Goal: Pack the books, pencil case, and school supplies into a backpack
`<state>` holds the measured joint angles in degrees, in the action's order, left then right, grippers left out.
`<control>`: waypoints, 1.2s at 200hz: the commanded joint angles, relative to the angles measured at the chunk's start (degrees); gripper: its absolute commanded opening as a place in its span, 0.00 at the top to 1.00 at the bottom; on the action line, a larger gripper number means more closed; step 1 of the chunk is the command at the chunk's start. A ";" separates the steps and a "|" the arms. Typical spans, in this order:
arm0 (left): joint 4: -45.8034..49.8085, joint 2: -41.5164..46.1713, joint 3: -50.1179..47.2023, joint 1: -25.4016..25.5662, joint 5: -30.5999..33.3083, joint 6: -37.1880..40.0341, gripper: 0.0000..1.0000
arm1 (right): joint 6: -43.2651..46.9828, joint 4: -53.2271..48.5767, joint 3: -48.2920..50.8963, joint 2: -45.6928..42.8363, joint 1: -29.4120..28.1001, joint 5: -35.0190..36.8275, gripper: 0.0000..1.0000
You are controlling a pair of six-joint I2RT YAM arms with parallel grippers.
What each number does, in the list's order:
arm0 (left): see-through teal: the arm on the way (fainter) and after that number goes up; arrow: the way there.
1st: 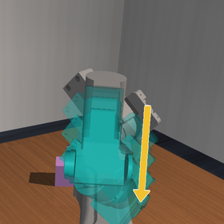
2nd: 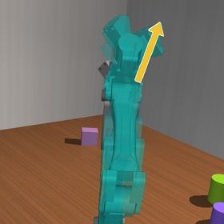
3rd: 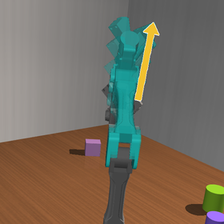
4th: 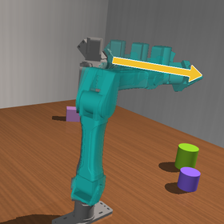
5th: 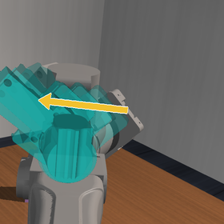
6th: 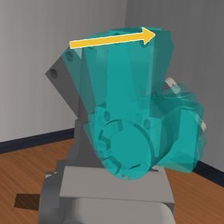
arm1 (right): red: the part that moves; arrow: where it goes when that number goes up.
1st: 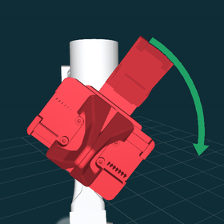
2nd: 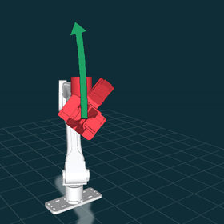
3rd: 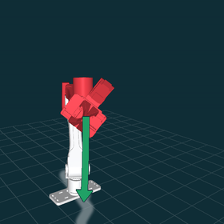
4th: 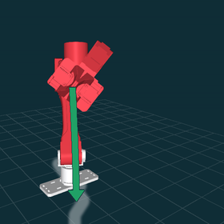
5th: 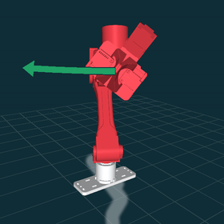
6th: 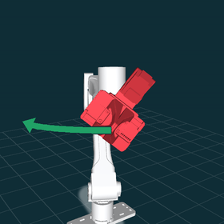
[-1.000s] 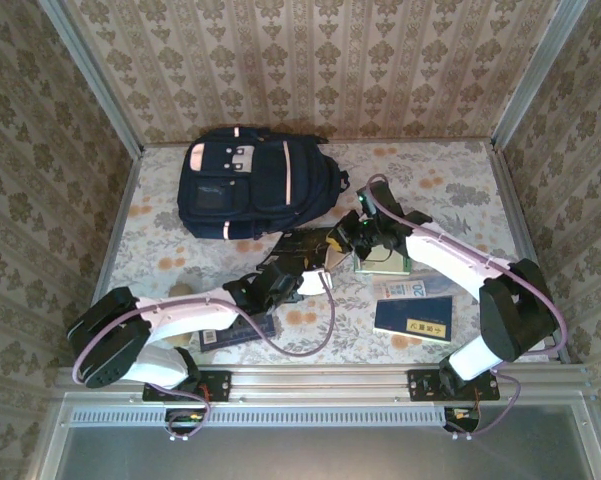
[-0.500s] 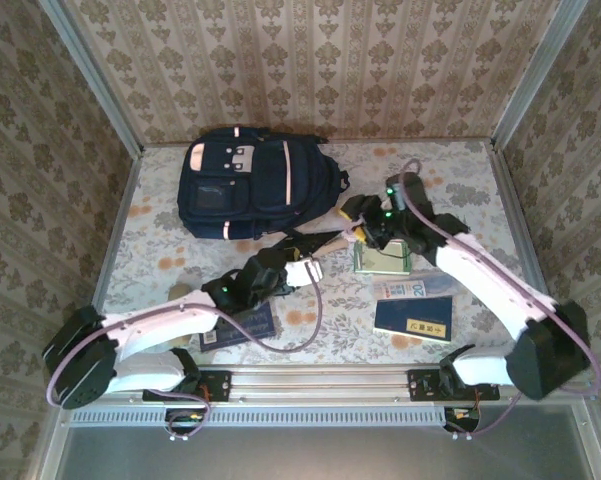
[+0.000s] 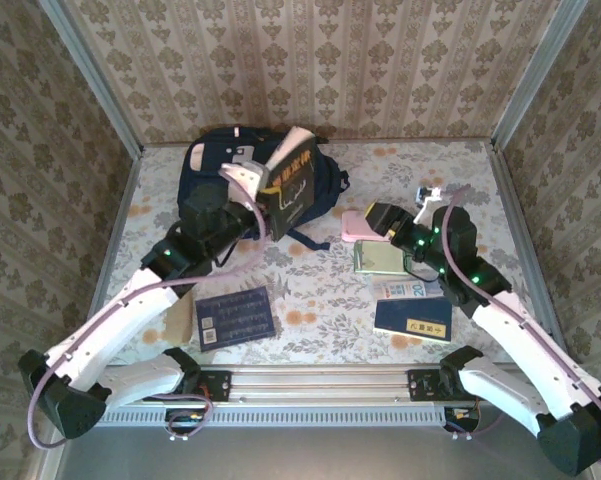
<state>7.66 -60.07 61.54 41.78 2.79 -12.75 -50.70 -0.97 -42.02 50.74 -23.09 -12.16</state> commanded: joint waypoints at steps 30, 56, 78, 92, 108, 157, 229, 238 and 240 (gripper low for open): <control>-17.22 0.05 -1.86 -1.03 -3.93 -35.76 1.00 | -19.96 33.33 9.52 5.80 -0.46 -11.76 0.01; -23.11 -0.79 -3.56 -1.16 -3.84 -44.99 1.00 | -26.79 42.35 9.50 10.74 -2.08 -11.74 0.01; -25.46 -1.25 -4.21 -1.16 -4.49 -49.73 1.00 | -29.24 46.84 8.70 13.28 -3.90 -9.83 0.01; -26.53 -1.19 -4.72 -1.06 -4.63 -51.93 1.00 | -31.25 50.42 8.60 15.13 -4.69 -8.49 0.01; -26.95 -0.76 -5.11 -0.93 -4.59 -52.93 1.00 | -34.22 55.48 8.40 17.80 -5.29 -7.53 0.02; -28.31 -0.22 -8.13 -0.83 -5.07 -57.45 1.00 | -36.10 59.99 7.53 19.97 -6.73 0.07 0.24; -27.20 1.01 -10.29 -1.17 -4.90 -58.24 1.00 | -33.74 60.39 5.45 19.00 -6.44 3.06 0.58; -27.29 0.95 -10.50 -1.17 -4.98 -58.56 1.00 | -33.20 60.14 5.62 18.83 -6.44 3.34 0.64; -27.29 0.93 -10.55 -1.22 -5.05 -58.60 1.00 | -33.05 59.95 5.63 18.77 -6.44 3.32 0.65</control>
<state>-14.85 -61.30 51.53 40.77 -1.13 -70.22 -85.54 55.05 -34.22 71.31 -29.52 -11.46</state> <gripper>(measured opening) 0.153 0.411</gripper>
